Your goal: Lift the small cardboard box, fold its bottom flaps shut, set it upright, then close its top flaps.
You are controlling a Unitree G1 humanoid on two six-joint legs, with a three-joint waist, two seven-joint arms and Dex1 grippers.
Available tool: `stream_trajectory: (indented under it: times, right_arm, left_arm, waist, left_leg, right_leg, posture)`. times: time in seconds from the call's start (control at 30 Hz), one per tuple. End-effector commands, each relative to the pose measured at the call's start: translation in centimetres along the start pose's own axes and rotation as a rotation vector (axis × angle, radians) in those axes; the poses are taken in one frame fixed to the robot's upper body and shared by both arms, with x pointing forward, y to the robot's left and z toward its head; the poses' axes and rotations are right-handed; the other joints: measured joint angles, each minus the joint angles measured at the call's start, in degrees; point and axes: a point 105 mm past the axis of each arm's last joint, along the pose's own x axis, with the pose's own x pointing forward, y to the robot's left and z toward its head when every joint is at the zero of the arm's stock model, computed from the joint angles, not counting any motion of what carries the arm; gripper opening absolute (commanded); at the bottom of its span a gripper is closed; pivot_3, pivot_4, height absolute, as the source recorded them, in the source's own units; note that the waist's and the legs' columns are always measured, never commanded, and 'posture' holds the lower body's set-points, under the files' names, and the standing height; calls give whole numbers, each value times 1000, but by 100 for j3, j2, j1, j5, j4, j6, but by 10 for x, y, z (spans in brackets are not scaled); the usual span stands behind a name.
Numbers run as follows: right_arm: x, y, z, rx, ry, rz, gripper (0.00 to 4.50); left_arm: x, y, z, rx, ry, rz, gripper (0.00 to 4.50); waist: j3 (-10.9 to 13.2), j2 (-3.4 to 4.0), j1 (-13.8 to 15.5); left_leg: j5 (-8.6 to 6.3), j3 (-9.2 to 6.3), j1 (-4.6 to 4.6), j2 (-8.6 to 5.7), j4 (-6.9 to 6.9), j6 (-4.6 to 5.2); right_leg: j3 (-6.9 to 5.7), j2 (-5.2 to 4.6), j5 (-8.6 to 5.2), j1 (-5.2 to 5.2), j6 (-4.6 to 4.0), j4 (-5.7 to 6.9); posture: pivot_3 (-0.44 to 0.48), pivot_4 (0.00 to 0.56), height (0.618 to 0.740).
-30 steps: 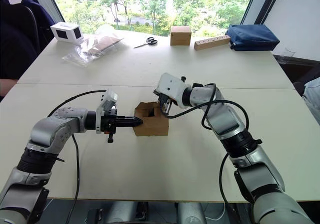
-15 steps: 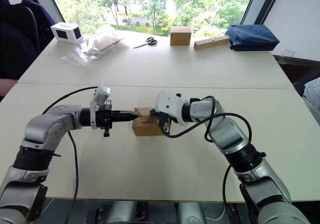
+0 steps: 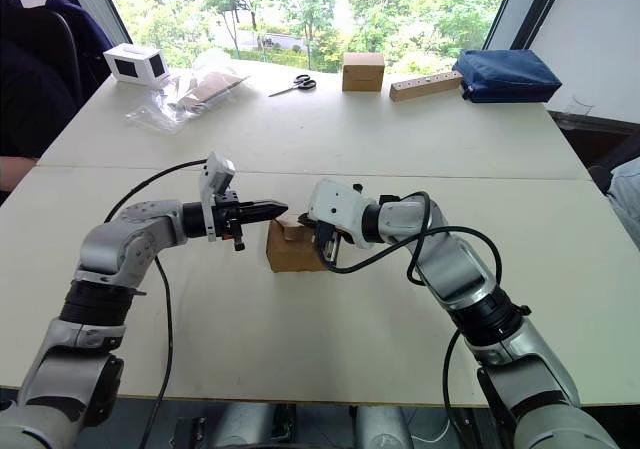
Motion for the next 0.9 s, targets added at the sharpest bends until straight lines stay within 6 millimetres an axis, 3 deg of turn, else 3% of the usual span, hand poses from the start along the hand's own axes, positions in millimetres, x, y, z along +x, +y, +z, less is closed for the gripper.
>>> stream_trajectory:
  times: [0.03, 0.27, 0.43, 0.7, 0.9]
  right_arm:
    - [-14, -6, 23, -44, -69, -37, 0]
    - [-24, 20, 28, -14, -98, 71, 0]
    - [-20, 36, 24, 24, -92, 115, 0]
    - [-8, 33, 11, -35, -29, 77, 0]
    - [-6, 29, 15, -19, -57, 62, 0]
  left_arm:
    - [3, -3, 9, 36, -25, -15, 24]
    - [5, -2, 15, -8, -64, -19, 24]
    - [5, -1, 18, -42, -85, -18, 24]
    - [4, -3, 18, -68, -90, -22, 24]
    - [4, -6, 16, -57, -81, -29, 24]
  waist:
    - [0, 0, 0]
    - [0, 0, 4]
    - [0, 0, 0]
    - [0, -1, 5]
    - [0, -1, 1]
  left_leg:
    - [0, 0, 0, 0, 0, 0]
    - [-1, -2, 0, 2, 0, 1]
    - [-1, -3, 1, 1, 0, 1]
    - [-1, -3, 0, 0, 0, 1]
    - [0, -2, 0, 0, 0, 1]
  right_leg:
    - [0, 0, 0, 0, 0, 0]
    - [0, -2, 0, 1, 0, -1]
    - [0, 1, 0, 1, 0, 0]
    - [0, 0, 0, 1, 0, 0]
    - [0, 0, 0, 1, 0, 0]
  posture:
    - [0, 150, 740]
    - [0, 150, 740]
    - [0, 150, 740]
    - [0, 150, 740]
    - [0, 150, 740]
